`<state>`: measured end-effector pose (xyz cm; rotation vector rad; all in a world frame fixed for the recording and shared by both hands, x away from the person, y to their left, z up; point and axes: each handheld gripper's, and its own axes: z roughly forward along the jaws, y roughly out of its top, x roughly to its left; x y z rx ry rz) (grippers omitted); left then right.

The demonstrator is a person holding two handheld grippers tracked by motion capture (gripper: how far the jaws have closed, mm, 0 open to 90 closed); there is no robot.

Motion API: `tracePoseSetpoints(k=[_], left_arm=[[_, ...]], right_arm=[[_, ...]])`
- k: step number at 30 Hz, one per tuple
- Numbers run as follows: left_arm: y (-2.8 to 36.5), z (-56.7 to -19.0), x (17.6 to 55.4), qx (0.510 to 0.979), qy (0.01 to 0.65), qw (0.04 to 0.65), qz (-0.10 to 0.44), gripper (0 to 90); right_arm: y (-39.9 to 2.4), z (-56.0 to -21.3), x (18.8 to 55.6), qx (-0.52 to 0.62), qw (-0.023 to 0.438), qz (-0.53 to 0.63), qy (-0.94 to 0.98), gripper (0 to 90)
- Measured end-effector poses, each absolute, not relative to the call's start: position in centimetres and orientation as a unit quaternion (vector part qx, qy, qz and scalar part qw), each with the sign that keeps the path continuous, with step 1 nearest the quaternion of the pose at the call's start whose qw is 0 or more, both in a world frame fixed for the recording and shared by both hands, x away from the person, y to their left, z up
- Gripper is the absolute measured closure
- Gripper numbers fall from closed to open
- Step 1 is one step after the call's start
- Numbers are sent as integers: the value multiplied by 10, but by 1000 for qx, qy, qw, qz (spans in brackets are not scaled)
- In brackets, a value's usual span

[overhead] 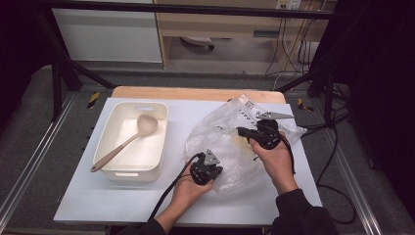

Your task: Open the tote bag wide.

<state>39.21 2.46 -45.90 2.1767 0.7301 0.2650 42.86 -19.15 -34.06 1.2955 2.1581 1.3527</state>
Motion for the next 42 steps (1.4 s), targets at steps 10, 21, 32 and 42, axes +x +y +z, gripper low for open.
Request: tracePoseSetpoints(k=[10, 21, 32, 42], left_arm=[[31, -458, 394, 866, 284, 397, 106, 900], [37, -457, 396, 867, 287, 396, 101, 900], [36, -457, 396, 867, 286, 395, 105, 900], [37, -457, 395, 867, 284, 394, 106, 900]], right_arm=[[-180, -318, 422, 423, 155, 472, 758, 900], [-169, -301, 421, 407, 164, 476, 762, 900], [-168, -289, 420, 399, 171, 484, 760, 900], [-171, -302, 422, 409, 164, 478, 760, 900]])
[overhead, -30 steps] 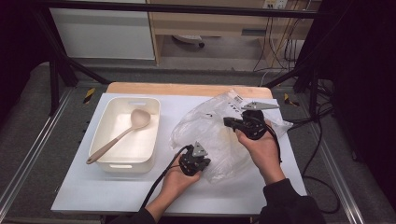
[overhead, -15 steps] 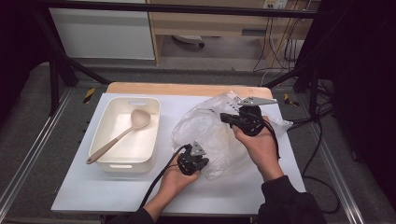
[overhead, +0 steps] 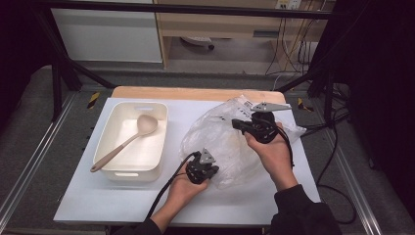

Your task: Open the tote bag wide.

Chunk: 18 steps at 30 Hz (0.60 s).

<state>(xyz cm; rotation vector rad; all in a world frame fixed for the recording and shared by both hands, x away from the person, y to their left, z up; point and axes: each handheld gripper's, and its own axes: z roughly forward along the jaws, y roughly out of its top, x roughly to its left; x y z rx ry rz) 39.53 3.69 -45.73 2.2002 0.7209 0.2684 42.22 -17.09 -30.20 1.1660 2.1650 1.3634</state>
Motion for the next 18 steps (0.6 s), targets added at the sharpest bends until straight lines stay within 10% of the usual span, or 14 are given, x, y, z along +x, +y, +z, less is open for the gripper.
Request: tracePoseSetpoints(k=[18], left_arm=[[36, -458, 395, 866, 286, 396, 109, 900]], right_arm=[[-173, -296, 427, 409, 172, 485, 754, 900]])
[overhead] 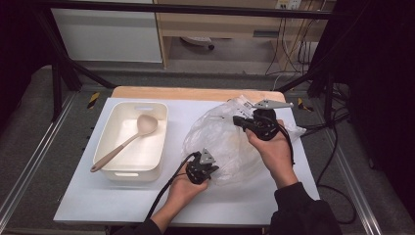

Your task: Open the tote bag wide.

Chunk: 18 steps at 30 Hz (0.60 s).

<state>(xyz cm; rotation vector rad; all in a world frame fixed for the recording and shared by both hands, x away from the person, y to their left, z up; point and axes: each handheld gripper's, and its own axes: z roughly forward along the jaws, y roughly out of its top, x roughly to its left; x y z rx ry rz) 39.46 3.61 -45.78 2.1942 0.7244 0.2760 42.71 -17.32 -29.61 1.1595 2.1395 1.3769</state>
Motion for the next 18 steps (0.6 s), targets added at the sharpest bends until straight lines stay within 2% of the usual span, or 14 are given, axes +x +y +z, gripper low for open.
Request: tracePoseSetpoints(k=[18], left_arm=[[36, -458, 394, 863, 291, 399, 109, 900]], right_arm=[[-173, -297, 428, 408, 170, 484, 755, 900]])
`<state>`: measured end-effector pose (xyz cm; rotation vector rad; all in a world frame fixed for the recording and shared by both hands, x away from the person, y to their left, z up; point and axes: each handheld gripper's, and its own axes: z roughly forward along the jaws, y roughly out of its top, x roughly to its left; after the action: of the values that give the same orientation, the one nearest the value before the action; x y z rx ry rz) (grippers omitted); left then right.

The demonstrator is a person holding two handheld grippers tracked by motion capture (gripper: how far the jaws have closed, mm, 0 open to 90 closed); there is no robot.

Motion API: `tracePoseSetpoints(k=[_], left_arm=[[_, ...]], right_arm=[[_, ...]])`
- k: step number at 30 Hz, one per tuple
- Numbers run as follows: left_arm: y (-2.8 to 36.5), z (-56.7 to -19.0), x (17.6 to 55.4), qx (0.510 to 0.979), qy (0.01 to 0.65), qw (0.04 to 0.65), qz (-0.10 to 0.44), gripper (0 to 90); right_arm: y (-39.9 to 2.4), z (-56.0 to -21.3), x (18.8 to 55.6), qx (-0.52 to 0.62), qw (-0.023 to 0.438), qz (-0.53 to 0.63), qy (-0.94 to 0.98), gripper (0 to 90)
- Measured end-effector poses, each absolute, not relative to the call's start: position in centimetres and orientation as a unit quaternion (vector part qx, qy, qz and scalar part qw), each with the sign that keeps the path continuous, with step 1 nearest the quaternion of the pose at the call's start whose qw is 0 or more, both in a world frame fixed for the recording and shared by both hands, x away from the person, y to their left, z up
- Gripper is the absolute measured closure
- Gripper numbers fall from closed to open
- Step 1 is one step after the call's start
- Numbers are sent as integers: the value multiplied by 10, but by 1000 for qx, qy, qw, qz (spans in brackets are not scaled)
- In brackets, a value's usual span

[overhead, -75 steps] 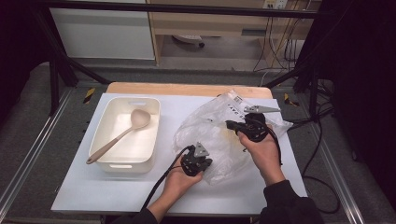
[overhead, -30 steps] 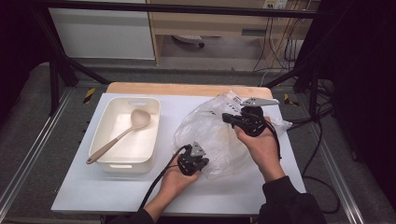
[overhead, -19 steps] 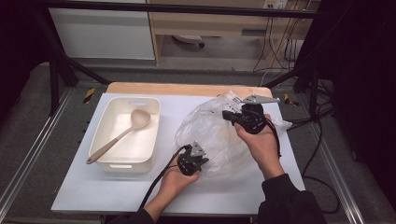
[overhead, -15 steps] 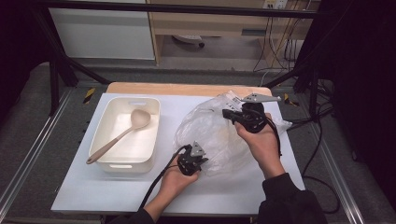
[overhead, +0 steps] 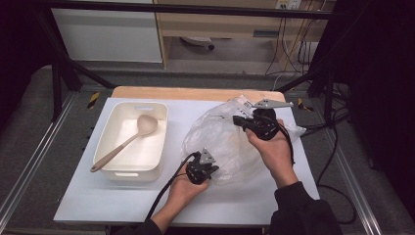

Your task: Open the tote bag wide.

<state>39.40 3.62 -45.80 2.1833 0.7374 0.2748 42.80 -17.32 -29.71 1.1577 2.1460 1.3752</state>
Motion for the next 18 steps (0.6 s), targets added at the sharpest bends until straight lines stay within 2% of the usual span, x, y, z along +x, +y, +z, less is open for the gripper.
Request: tracePoseSetpoints(k=[9, 18], left_arm=[[37, -451, 393, 850, 303, 418, 106, 900], [47, -413, 380, 841, 292, 441, 112, 900]], right_arm=[[-173, -301, 428, 410, 168, 484, 755, 900], [-175, -304, 427, 410, 169, 481, 757, 900]])
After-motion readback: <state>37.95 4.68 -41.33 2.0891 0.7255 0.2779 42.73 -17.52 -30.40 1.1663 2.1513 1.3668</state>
